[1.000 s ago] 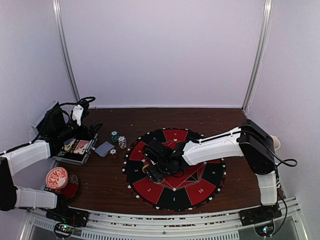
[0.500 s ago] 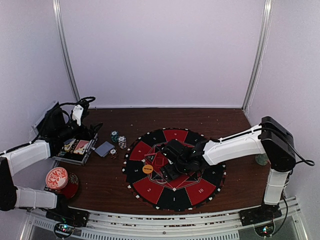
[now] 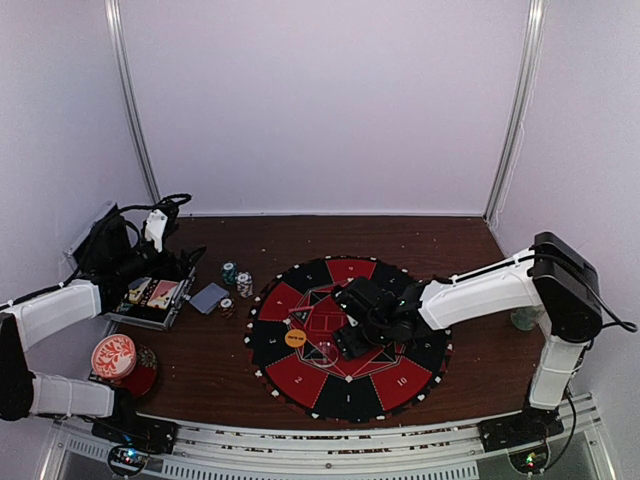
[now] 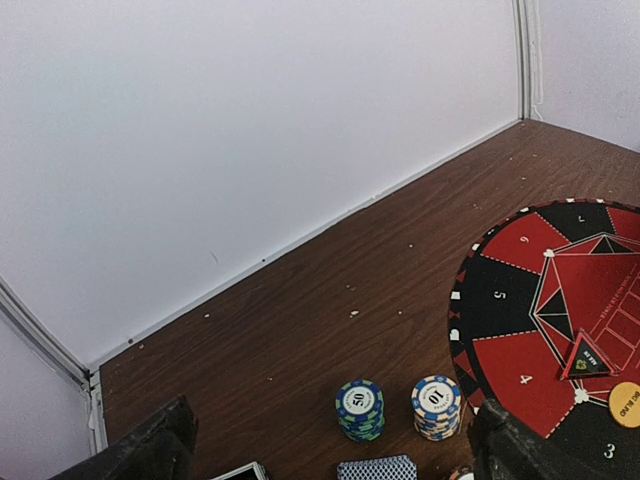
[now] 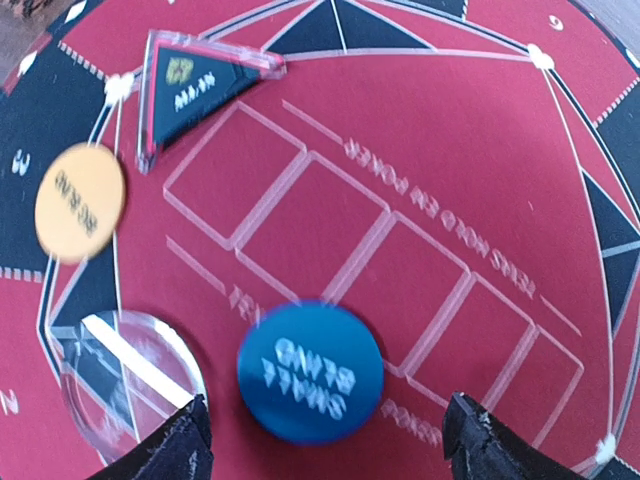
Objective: Distribute texas hold em gaming equipment
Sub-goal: Adjust the dealer button at position 2.
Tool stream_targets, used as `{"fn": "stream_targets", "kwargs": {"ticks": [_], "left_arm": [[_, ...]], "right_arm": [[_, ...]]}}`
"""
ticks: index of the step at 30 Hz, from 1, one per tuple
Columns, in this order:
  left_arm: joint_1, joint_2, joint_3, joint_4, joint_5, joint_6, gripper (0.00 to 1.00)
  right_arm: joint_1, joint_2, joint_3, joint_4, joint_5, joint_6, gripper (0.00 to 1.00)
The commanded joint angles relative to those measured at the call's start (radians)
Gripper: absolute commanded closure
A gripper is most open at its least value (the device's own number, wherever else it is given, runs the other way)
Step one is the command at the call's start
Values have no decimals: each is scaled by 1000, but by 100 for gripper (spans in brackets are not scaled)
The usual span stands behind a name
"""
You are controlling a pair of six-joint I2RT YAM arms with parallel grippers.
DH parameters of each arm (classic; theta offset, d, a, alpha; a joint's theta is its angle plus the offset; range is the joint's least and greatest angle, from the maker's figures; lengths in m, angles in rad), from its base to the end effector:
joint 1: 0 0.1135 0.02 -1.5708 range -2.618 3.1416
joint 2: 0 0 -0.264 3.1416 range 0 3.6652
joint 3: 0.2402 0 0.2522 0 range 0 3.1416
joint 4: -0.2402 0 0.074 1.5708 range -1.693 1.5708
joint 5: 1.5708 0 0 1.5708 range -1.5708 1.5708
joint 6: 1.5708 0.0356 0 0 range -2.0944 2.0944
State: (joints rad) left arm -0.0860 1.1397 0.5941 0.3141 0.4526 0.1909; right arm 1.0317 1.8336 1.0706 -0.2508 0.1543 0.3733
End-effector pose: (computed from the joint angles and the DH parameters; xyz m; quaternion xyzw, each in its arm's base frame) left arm 0.2511 -0.0373 0.2532 0.2434 0.7375 -0.1440 0.6133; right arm 0.1920 0.3103 0.1498 -0.2898 0.9140 0.1205 0.2571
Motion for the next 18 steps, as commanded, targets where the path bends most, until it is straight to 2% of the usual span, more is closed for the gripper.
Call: {"fn": "stream_targets", "kwargs": {"ticks": [1, 10, 18], "left_arm": [[6, 11, -2, 46, 10, -4, 2], [7, 5, -1, 43, 5, -4, 2], [6, 11, -1, 45, 6, -5, 2]], "right_arm": [[11, -76, -44, -34, -3, -29, 20], [91, 6, -17, -65, 6, -34, 17], [102, 76, 52, -79, 52, -38, 17]]}}
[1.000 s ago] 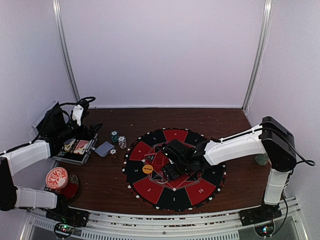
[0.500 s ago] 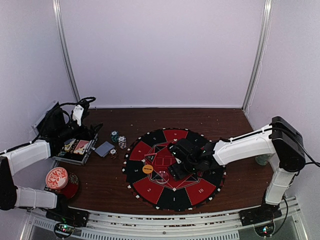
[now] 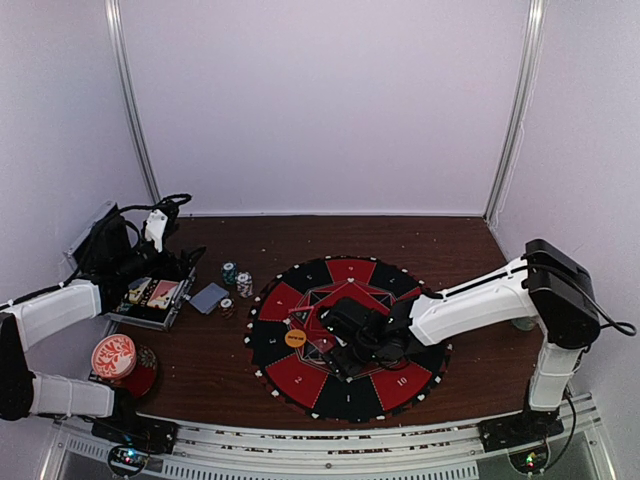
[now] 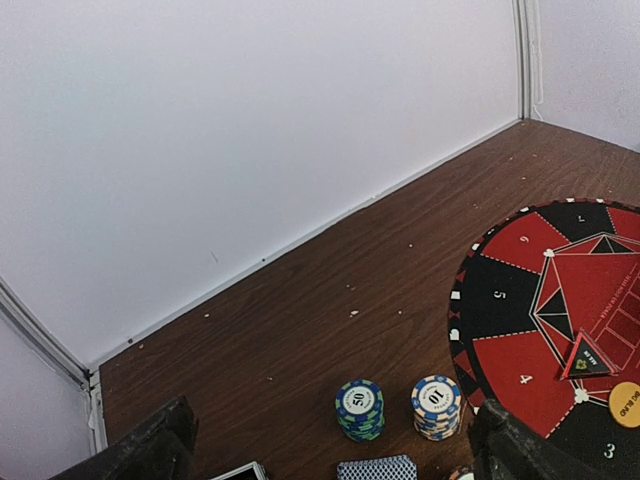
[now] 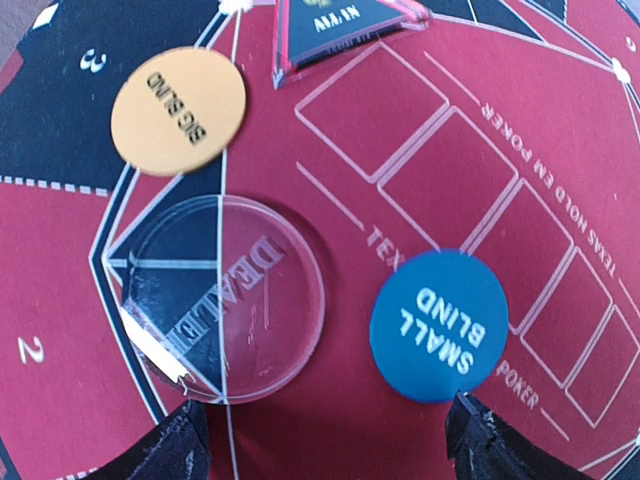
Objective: Distribute texas hold em gaming equipment
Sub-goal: Adjust the dealer button at position 2.
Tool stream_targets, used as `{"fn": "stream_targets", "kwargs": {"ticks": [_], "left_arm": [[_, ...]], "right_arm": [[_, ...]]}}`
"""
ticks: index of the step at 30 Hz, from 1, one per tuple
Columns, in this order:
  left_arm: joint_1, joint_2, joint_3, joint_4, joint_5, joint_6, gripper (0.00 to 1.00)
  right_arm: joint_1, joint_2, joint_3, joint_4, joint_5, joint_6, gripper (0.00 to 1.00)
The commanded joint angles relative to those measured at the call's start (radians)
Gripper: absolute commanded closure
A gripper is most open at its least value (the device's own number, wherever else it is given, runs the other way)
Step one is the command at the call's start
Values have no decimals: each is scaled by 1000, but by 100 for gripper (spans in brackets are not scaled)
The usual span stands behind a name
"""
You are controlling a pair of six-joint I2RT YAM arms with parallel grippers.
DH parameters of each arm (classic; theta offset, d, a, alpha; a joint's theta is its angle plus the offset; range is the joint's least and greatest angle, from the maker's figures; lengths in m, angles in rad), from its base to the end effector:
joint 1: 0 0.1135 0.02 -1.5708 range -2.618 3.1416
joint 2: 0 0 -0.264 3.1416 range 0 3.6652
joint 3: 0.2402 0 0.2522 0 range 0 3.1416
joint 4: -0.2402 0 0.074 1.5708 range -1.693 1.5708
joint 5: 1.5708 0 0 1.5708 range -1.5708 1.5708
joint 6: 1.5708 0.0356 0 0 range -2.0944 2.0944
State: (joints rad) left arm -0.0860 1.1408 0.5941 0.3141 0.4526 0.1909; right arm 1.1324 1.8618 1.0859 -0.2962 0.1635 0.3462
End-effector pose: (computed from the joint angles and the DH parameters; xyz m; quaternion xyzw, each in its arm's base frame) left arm 0.2513 -0.0373 0.2529 0.2433 0.7379 -0.1441 0.6129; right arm 0.1601 0.3278 0.1418 -0.3513 0.8999 0.1072 0.2351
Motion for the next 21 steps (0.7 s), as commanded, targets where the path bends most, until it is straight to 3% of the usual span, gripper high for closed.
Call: {"fn": "stream_targets", "kwargs": {"ticks": [1, 10, 21], "left_arm": [[6, 9, -1, 45, 7, -4, 2], [7, 13, 0, 46, 11, -4, 2], [7, 8, 1, 43, 7, -4, 2]], "right_arm": [[2, 50, 44, -37, 43, -13, 17], [4, -47, 36, 25, -56, -46, 17], [3, 110, 194, 16, -125, -84, 18]]}}
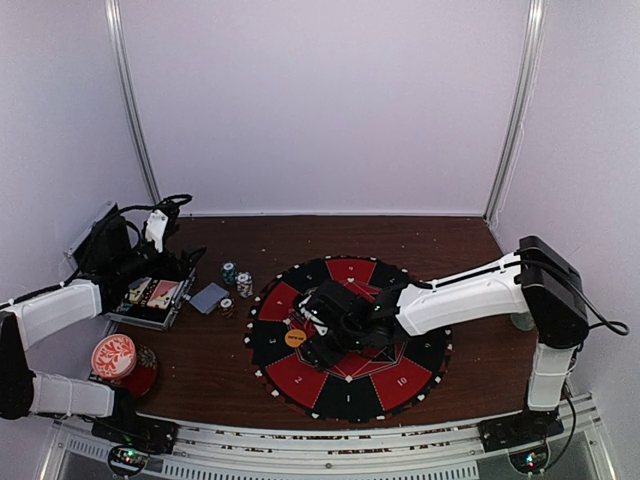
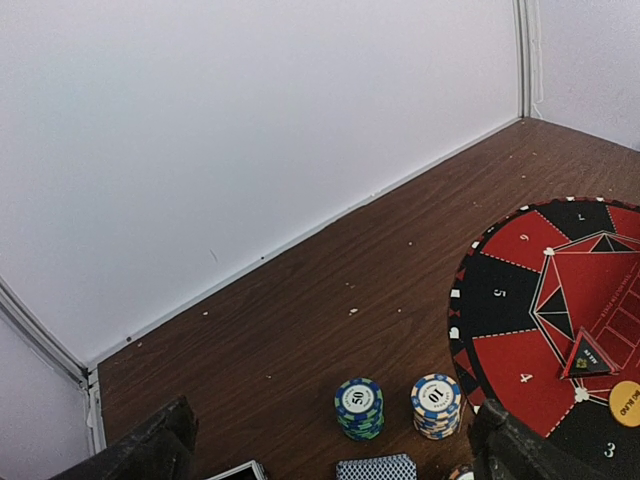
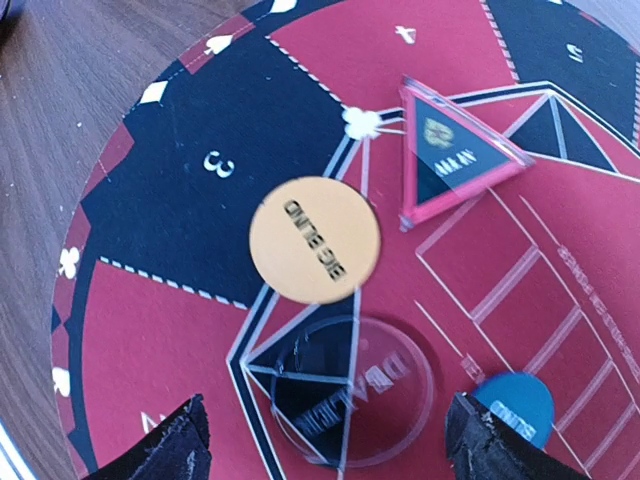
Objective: Distribute texas hold em gaming equipment
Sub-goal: Adjust the dealer button at position 2.
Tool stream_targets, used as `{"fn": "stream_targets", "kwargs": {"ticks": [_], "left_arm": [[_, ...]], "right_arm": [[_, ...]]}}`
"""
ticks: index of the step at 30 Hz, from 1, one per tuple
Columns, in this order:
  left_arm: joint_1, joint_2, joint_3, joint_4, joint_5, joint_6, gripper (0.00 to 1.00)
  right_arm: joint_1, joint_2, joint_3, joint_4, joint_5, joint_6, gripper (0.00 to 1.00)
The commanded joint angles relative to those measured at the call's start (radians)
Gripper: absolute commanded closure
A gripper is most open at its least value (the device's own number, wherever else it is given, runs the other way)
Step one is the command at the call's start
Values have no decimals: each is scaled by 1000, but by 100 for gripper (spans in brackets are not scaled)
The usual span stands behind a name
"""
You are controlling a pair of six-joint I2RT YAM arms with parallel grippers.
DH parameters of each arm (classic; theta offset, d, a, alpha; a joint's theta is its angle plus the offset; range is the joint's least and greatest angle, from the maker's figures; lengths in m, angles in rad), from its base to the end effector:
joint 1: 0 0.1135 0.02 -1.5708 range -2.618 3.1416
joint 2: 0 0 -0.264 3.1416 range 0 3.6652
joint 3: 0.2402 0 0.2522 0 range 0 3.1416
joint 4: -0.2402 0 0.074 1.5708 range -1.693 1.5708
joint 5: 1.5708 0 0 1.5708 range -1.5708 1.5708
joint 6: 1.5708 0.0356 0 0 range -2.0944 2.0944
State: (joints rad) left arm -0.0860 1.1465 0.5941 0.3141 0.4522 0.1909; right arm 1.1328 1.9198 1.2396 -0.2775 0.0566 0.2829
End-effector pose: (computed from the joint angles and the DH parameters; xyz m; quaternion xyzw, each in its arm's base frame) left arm 0.2521 -0.0373 0.2516 0.2430 0.7397 -0.1444 0.6107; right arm 0.1721 0.3627 0.1646 -0.3851 0.8718 0.1756 0.2467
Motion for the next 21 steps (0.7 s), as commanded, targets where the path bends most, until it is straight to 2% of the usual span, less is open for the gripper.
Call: {"fn": "stream_targets", "kwargs": {"ticks": [1, 21], "left_arm": [[7, 4, 1, 43, 8, -5, 2], [6, 4, 1, 42, 8, -5, 2]], "right_arm": [[1, 62, 48, -4, -18, -19, 18], [-4, 54, 15, 11, 96, -1, 19]]}}
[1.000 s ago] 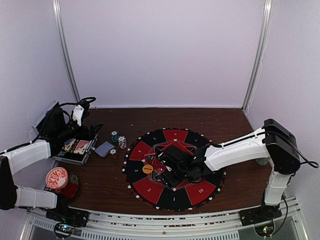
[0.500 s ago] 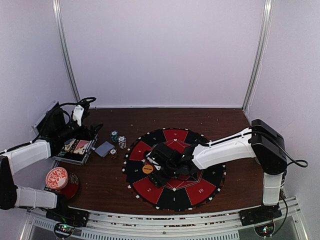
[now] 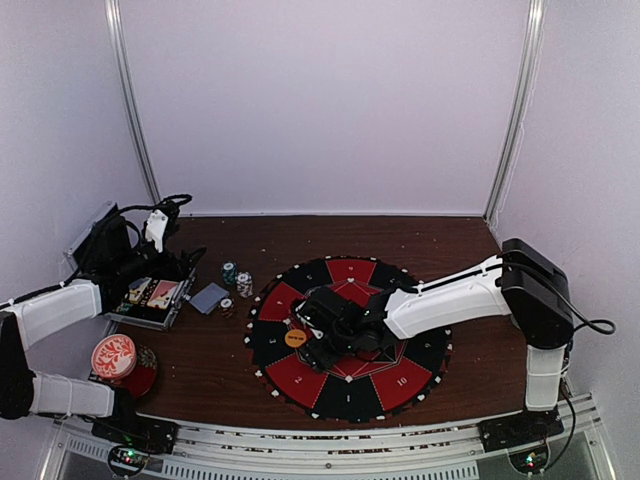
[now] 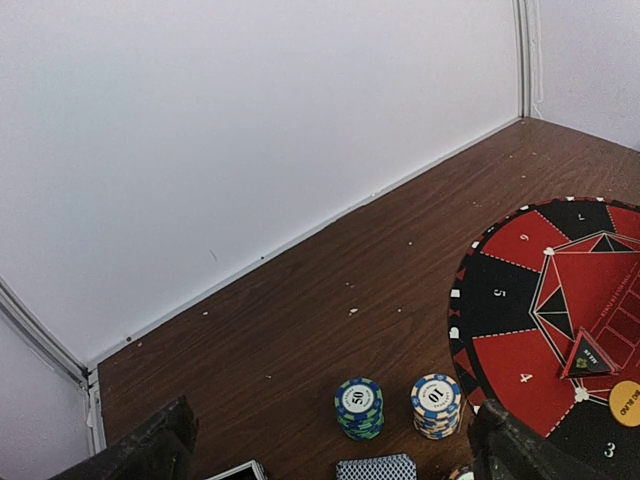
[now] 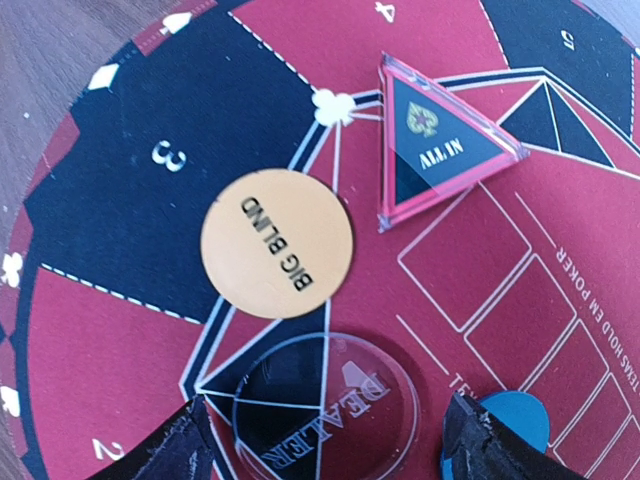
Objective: Distribute texas hold em gaming equipment
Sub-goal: Adjust the dealer button at position 2.
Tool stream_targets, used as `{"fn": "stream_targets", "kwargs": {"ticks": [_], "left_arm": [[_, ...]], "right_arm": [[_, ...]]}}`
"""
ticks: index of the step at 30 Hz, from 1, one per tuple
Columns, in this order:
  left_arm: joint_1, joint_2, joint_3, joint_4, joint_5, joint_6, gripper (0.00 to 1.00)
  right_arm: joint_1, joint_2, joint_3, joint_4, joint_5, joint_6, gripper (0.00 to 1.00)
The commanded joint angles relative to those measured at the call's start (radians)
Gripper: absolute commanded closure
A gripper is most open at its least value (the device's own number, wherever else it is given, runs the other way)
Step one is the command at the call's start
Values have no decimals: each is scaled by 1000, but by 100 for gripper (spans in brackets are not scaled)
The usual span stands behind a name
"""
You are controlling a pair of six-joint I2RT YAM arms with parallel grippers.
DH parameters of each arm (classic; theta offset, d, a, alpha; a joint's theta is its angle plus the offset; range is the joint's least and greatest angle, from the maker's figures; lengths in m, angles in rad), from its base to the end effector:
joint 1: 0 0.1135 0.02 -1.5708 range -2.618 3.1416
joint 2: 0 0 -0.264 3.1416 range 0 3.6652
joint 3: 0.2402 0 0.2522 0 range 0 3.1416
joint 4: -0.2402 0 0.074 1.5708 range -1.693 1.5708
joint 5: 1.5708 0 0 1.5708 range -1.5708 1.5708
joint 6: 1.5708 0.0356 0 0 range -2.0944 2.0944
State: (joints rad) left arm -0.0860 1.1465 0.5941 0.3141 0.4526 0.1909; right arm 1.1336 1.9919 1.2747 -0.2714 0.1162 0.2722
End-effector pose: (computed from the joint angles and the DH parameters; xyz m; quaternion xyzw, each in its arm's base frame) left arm 0.2521 -0.0374 0.2516 0.2431 0.7396 -0.1446 0.6107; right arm 0.1782 0.3716 0.1473 -0.3841 0.8759 0.1428 0.2546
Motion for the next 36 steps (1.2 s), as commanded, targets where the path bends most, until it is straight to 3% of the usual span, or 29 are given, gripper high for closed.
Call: {"fn": "stream_targets", "kwargs": {"ticks": [1, 5, 13, 36], "left_arm": [[7, 4, 1, 42, 8, -4, 2], [7, 1, 0, 41, 7, -4, 2], [6, 3, 1, 42, 8, -4, 2], [7, 7, 1, 41, 9, -5, 2]], "right_arm": [[-5, -12, -20, 5, 26, 10, 19], [-9, 8, -22, 7, -33, 10, 20], [-9, 1, -36, 31, -103, 4, 32], [13, 32, -3, 48, -108, -7, 39]]}}
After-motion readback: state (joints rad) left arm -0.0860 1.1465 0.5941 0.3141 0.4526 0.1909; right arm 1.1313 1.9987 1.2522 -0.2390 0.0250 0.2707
